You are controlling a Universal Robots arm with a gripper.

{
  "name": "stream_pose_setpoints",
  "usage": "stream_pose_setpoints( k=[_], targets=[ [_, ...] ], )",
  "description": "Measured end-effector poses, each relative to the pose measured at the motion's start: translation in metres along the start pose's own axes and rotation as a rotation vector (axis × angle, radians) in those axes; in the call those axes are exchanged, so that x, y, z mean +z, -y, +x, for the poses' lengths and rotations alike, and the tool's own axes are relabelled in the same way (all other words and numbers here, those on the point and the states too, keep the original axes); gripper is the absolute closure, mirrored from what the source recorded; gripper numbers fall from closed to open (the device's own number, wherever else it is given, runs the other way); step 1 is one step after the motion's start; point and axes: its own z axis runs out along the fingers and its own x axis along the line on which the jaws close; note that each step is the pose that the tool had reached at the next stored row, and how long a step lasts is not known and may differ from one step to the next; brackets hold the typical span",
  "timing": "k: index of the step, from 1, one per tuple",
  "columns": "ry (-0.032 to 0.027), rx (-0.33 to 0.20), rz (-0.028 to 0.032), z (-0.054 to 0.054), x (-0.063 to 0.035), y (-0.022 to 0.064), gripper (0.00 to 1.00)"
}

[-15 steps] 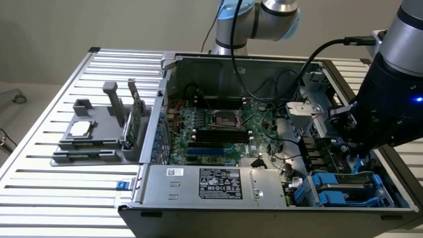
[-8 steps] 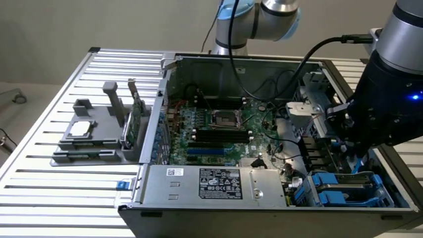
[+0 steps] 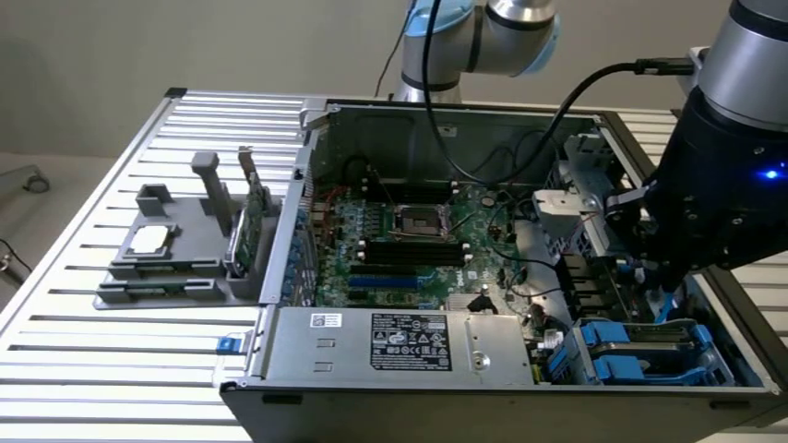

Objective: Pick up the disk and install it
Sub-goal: 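Insert the first disk wire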

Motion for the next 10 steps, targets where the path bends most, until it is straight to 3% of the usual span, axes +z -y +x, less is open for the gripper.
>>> stream_pose_setpoints(
  k=[2, 4, 7, 10],
  targets=[
    [0.0030, 0.006, 0.0097, 0.0001, -0.0004, 0.0000, 0.83],
    [0.0084, 0.012, 0.0268, 0.0002, -0.0003, 0.0001, 0.83],
    [0.0191, 0.019, 0.0598, 0.0002, -0.0003, 0.0001, 0.83],
    [0.0314, 0.022, 0.0987, 0.0002, -0.0003, 0.0002, 0.83]
  ],
)
